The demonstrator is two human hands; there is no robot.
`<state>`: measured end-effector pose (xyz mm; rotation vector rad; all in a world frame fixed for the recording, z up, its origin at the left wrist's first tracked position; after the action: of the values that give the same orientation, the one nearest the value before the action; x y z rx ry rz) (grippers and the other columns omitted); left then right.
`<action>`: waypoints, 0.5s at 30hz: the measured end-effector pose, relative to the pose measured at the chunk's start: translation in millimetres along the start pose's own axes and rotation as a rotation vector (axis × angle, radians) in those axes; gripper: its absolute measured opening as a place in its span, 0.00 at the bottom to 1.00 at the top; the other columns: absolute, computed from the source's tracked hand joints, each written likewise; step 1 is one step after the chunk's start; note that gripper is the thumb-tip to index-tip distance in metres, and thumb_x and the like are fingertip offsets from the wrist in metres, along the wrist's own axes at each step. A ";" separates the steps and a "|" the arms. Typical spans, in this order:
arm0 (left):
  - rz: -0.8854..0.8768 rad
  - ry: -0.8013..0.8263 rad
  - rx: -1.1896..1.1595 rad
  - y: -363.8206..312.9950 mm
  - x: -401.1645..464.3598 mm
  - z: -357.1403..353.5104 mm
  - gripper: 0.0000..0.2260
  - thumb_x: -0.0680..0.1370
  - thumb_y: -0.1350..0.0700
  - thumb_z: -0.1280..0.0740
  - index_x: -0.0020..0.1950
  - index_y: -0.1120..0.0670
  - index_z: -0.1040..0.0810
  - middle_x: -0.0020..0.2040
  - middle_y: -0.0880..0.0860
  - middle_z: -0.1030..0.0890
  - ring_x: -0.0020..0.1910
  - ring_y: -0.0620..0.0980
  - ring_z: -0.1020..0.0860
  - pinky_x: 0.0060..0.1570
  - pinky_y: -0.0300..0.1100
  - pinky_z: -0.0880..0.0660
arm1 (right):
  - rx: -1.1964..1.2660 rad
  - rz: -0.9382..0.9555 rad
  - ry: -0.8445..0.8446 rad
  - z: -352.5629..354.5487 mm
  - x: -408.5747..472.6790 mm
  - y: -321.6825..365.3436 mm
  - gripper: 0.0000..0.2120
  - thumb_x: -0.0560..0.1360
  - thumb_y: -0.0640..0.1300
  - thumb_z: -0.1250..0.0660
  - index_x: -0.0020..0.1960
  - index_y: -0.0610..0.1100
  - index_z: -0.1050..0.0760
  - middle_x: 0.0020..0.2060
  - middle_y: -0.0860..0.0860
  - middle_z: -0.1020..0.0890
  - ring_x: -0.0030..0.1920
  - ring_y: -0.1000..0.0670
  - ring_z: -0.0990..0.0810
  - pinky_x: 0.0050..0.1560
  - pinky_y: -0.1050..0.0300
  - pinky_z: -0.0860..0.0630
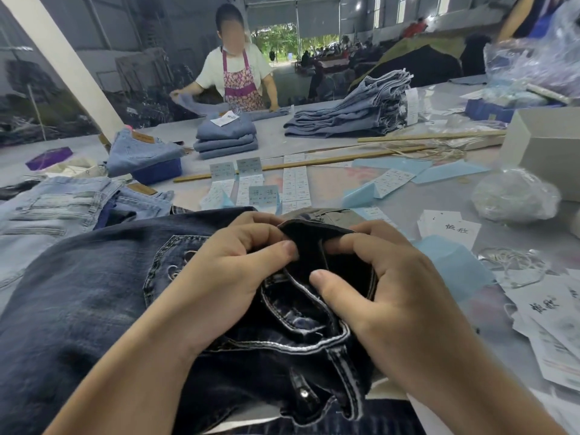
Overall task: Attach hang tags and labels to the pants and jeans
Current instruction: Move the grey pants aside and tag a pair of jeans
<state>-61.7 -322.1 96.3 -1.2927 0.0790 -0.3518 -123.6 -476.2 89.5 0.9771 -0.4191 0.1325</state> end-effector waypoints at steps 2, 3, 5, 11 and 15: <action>-0.014 -0.023 0.048 0.0 -0.9 0.6 0.10 0.69 0.51 0.30 0.41 0.56 0.15 0.53 0.44 0.21 0.55 0.45 0.20 0.63 0.51 0.27 | -0.028 -0.022 -0.029 3.2 4.3 1.0 0.08 0.69 0.57 0.31 0.39 0.52 0.19 0.43 0.60 0.23 0.45 0.61 0.24 0.44 0.71 0.29; -0.023 -0.033 0.075 -0.4 -1.6 1.0 0.10 0.68 0.50 0.30 0.40 0.55 0.15 0.53 0.43 0.21 0.55 0.44 0.20 0.63 0.50 0.27 | -0.047 -0.036 -0.046 4.7 5.5 -0.3 0.08 0.69 0.54 0.31 0.35 0.51 0.20 0.41 0.60 0.22 0.44 0.61 0.23 0.42 0.70 0.29; -0.043 -0.054 0.150 -1.5 -3.5 1.5 0.08 0.68 0.48 0.31 0.39 0.51 0.16 0.51 0.40 0.21 0.53 0.40 0.21 0.59 0.44 0.28 | -0.094 -0.055 -0.078 7.4 6.5 -5.0 0.10 0.71 0.48 0.31 0.31 0.48 0.22 0.37 0.58 0.21 0.40 0.58 0.23 0.39 0.66 0.29; -0.174 -0.026 0.417 -13.5 -3.8 -13.9 0.18 0.71 0.50 0.39 0.57 0.36 0.20 0.55 0.34 0.26 0.55 0.33 0.26 0.51 0.25 0.33 | 0.216 -0.209 0.032 8.8 7.1 -24.8 0.08 0.76 0.47 0.33 0.40 0.49 0.19 0.30 0.51 0.17 0.32 0.51 0.18 0.33 0.54 0.25; -0.233 0.077 0.685 -27.1 9.8 -32.2 0.22 0.73 0.49 0.43 0.66 0.34 0.30 0.57 0.34 0.31 0.51 0.37 0.28 0.46 0.32 0.33 | 0.448 -0.279 0.081 3.3 1.6 -37.7 0.06 0.78 0.42 0.33 0.44 0.44 0.19 0.36 0.42 0.16 0.36 0.43 0.18 0.37 0.49 0.24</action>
<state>-66.4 -361.1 114.4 -0.6085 -0.1218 -0.5692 -112.0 -500.1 62.5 1.4555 -0.1756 0.0109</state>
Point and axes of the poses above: each hand's wrist, its own x-axis towards the middle knuckle, its own z-axis out of the back of the hand, y = z × x, the point moved 5 cm from there along x, towards the middle knuckle
